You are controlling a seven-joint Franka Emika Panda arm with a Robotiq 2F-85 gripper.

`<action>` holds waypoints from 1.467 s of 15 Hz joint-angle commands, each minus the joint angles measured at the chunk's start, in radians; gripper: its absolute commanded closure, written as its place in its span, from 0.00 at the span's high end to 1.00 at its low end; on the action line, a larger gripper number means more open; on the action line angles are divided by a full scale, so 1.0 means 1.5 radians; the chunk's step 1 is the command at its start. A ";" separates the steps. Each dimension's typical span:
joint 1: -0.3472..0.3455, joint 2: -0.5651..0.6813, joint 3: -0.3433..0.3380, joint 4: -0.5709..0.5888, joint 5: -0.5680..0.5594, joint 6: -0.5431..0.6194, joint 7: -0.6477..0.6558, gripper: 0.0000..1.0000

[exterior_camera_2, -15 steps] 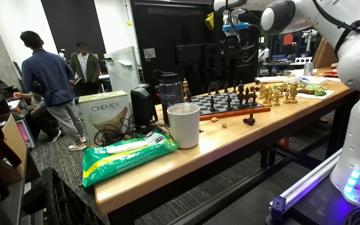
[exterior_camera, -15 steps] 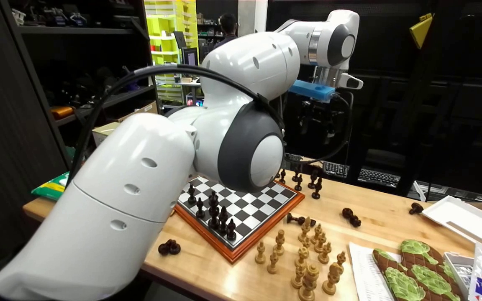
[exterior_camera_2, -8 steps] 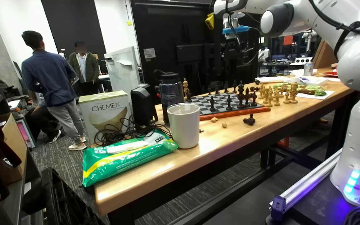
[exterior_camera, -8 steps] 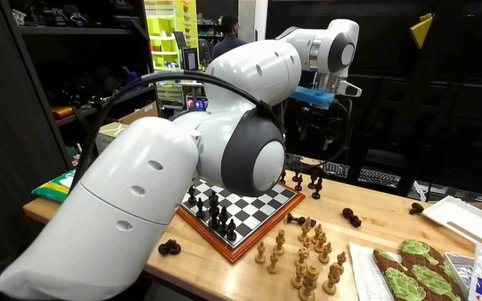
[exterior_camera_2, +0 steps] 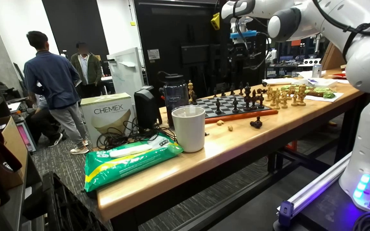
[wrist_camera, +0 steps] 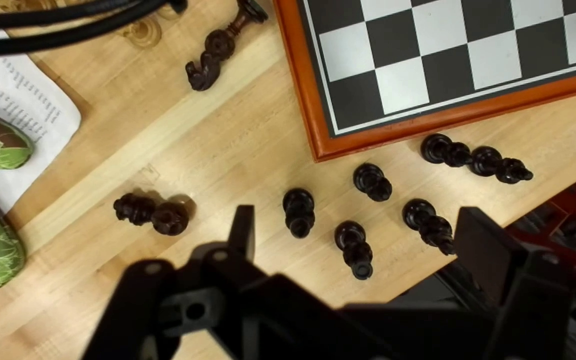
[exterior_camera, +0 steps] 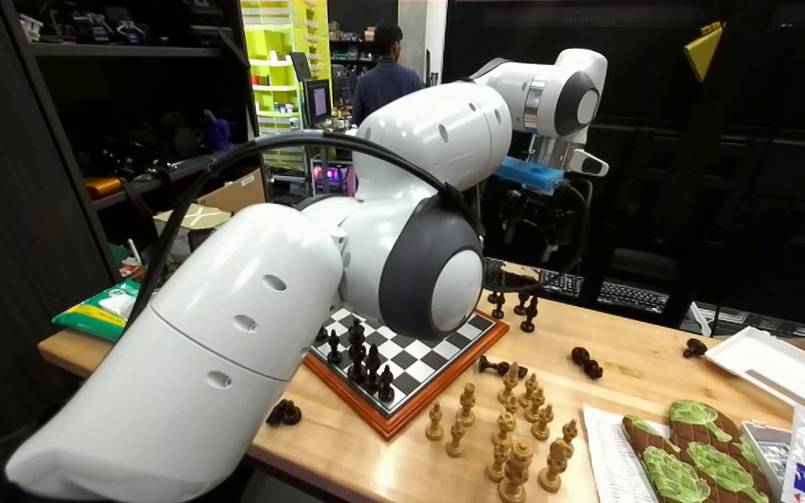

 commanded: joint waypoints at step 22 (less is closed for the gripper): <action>-0.037 0.063 0.042 0.039 0.038 -0.005 -0.001 1.00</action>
